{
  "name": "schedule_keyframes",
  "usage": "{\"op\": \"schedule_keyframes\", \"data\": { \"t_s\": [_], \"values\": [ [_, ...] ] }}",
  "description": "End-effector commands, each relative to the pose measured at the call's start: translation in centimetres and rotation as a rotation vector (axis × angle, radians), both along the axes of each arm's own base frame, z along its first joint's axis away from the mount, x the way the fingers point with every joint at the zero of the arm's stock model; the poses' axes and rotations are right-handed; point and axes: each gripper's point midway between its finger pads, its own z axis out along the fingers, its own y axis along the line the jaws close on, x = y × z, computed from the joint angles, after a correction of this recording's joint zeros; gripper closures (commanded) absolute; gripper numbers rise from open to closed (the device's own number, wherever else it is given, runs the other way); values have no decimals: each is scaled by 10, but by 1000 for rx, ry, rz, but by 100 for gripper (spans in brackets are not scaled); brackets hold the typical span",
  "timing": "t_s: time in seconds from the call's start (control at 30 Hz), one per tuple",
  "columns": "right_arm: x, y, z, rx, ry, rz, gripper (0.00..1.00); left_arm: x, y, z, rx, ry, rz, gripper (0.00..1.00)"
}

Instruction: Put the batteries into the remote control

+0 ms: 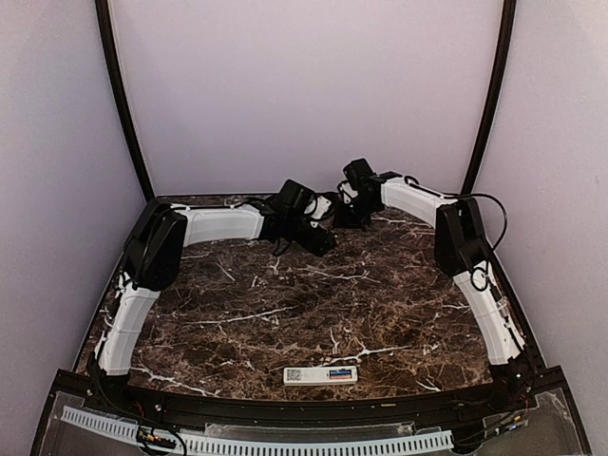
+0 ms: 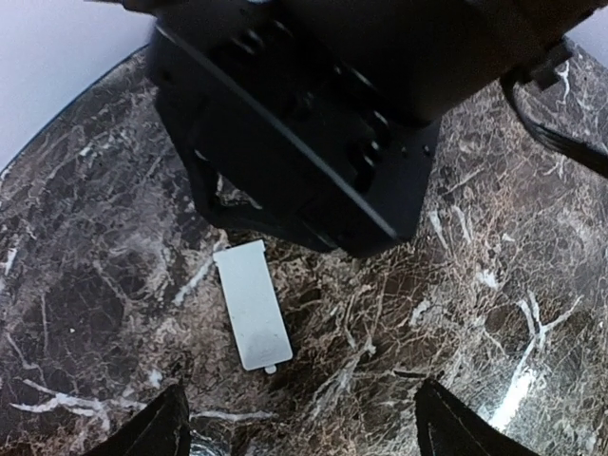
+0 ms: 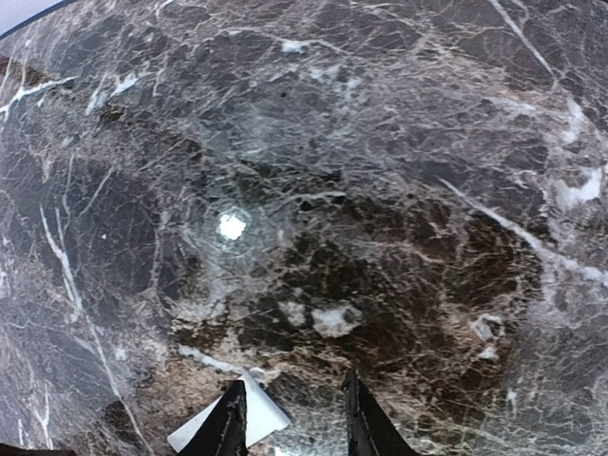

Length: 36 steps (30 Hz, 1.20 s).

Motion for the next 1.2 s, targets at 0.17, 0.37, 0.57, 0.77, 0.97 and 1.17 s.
{"op": "schedule_keyframes", "data": {
  "t_s": [0.17,0.37,0.57,0.77,0.97,1.17],
  "values": [
    [-43,34,-44,0,115,142,72,-7,17,-10,53,119,19,20],
    [-56,41,-49,-46,123,169,75,-15,41,-14,84,129,26,21],
    [-97,67,-48,-21,165,263,77,-30,62,-25,109,162,23,21],
    [-138,92,-41,20,210,342,78,-62,74,-36,144,227,-57,21],
    [-153,100,-8,96,224,322,77,-90,80,-37,98,285,-94,21],
    [-129,76,56,158,98,211,71,-101,63,-31,48,306,-79,17]
  ]
}}
